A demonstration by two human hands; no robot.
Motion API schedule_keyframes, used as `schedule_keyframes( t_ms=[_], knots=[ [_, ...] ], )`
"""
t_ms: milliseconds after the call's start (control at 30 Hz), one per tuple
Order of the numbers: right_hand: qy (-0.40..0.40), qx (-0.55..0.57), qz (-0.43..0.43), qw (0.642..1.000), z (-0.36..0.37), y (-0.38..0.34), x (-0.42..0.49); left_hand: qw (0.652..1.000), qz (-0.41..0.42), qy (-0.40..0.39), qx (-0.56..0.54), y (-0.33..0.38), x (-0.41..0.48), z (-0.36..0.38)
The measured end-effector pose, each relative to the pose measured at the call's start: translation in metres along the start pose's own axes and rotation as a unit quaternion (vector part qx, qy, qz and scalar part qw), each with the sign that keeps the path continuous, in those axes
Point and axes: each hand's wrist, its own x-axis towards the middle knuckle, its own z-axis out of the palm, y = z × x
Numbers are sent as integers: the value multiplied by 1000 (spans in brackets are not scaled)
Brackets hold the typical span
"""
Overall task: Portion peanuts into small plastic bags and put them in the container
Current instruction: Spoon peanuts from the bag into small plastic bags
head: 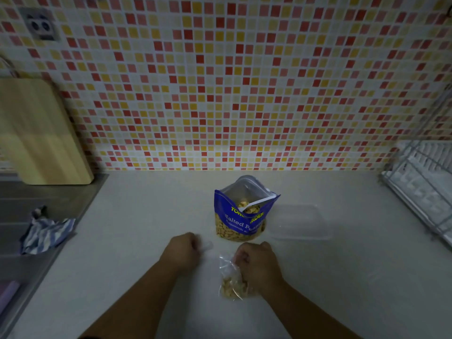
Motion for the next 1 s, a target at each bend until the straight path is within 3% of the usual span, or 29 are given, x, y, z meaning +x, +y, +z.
schedule_keyframes(
  t_ms=[167, 267, 367, 500, 633, 700, 867, 933, 1000],
  knots=[
    [91, -75, -43, 992, 18, 7, 9, 986, -35, 63, -151, -3, -1, -22],
    [63, -106, -37, 992, 21, 5, 10, 964, -29, 41, -259, -2, -3, -33],
    [73, -114, -25, 990, 22, 9, 11, 963, -6, 13, -269, -1, -4, -41],
    [63, -55, -17, 996, 8, 2, 5, 958, 12, -44, -283, 5, -10, -47],
    [30, 180, 16, 983, -11, -14, -13, 951, 53, -143, -270, 22, -24, -52],
    [18, 227, 4, 974, -18, -22, -21, 940, 81, -191, -271, 33, -32, -55],
    [109, 249, -30, 962, -44, -35, -32, 901, 125, -262, -322, 53, -49, -65],
    [138, 249, -48, 957, -57, -40, -33, 905, 148, -227, -327, 64, -57, -73],
    [152, 246, -51, 956, -71, -46, -30, 922, 167, -137, -322, 79, -62, -80]
  ],
)
